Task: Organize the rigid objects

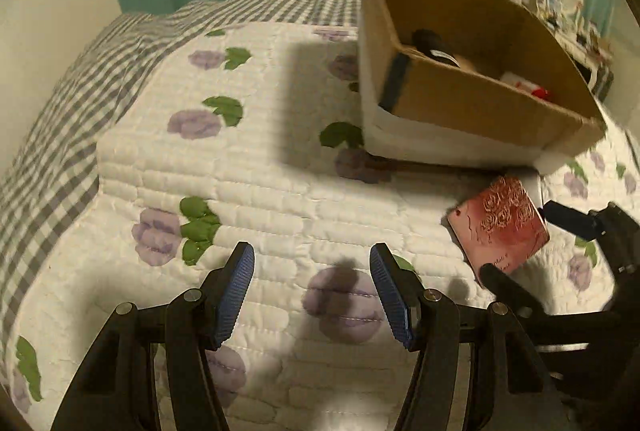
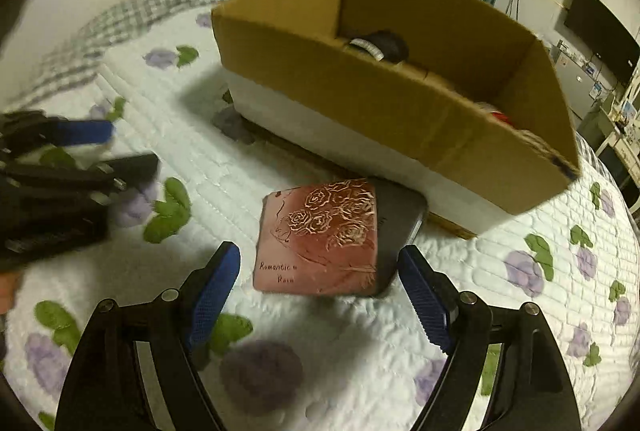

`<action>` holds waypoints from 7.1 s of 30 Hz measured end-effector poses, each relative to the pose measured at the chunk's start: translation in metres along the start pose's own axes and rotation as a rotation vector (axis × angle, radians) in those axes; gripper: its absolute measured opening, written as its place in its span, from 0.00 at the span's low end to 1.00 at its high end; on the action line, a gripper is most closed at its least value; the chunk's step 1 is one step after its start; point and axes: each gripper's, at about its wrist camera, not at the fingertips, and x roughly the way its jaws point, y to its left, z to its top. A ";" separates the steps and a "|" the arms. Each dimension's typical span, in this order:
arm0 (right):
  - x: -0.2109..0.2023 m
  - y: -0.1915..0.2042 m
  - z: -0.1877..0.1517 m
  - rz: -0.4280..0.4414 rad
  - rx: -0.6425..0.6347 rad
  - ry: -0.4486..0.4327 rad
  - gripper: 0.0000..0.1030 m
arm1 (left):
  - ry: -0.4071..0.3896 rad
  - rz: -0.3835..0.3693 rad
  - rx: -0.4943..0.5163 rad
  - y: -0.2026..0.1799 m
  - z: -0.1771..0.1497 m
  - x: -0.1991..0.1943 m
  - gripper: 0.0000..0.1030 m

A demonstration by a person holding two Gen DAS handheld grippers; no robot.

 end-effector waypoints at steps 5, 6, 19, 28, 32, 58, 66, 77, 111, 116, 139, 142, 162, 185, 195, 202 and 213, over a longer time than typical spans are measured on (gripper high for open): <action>0.012 0.018 0.001 -0.108 -0.094 -0.020 0.81 | 0.015 -0.016 -0.014 0.002 -0.001 0.002 0.61; 0.014 0.022 0.000 -0.130 -0.113 -0.021 0.81 | 0.016 -0.019 -0.014 0.002 -0.001 0.003 0.61; 0.006 0.012 -0.010 -0.196 -0.074 -0.053 0.69 | 0.039 -0.015 -0.031 0.004 -0.003 0.011 0.61; -0.046 -0.036 -0.025 -0.135 0.079 -0.099 0.69 | 0.029 -0.019 0.028 -0.023 -0.003 -0.003 0.61; -0.072 -0.068 -0.033 -0.151 0.152 -0.117 0.69 | 0.023 -0.047 0.066 -0.048 0.001 -0.008 0.61; -0.077 -0.146 -0.045 -0.095 0.418 -0.100 0.69 | 0.089 -0.201 0.141 -0.163 0.020 0.055 0.42; -0.079 -0.139 -0.047 -0.100 0.414 -0.101 0.69 | 0.071 -0.219 0.153 -0.151 0.009 0.025 0.42; -0.136 -0.105 -0.047 -0.136 0.376 -0.145 0.69 | -0.041 -0.254 0.118 -0.108 0.015 -0.058 0.41; -0.049 -0.153 0.127 -0.089 0.257 -0.334 0.69 | -0.100 -0.215 0.228 -0.110 0.176 0.040 0.42; -0.039 -0.168 0.120 -0.092 0.290 -0.307 0.69 | -0.053 -0.216 0.214 -0.122 0.174 0.049 0.44; -0.003 -0.149 0.128 0.007 0.293 -0.232 0.72 | -0.208 -0.100 0.178 -0.073 0.161 0.003 0.59; -0.018 -0.149 0.124 -0.009 0.288 -0.268 0.76 | -0.218 -0.107 0.183 -0.075 0.159 -0.004 0.59; -0.230 -0.136 0.088 -0.161 0.298 -0.502 1.00 | -0.502 -0.091 0.110 -0.063 0.124 -0.170 0.68; -0.193 -0.084 -0.023 -0.202 0.358 -0.485 1.00 | -0.554 -0.040 0.045 -0.047 0.018 -0.133 0.72; -0.188 -0.071 -0.021 -0.244 0.304 -0.531 1.00 | -0.545 -0.052 0.049 -0.042 0.011 -0.128 0.72; -0.187 -0.072 -0.022 -0.253 0.310 -0.526 1.00 | -0.546 -0.062 0.053 -0.043 0.011 -0.130 0.72; -0.184 -0.077 -0.024 -0.257 0.337 -0.514 1.00 | -0.550 -0.055 0.067 -0.047 0.010 -0.129 0.72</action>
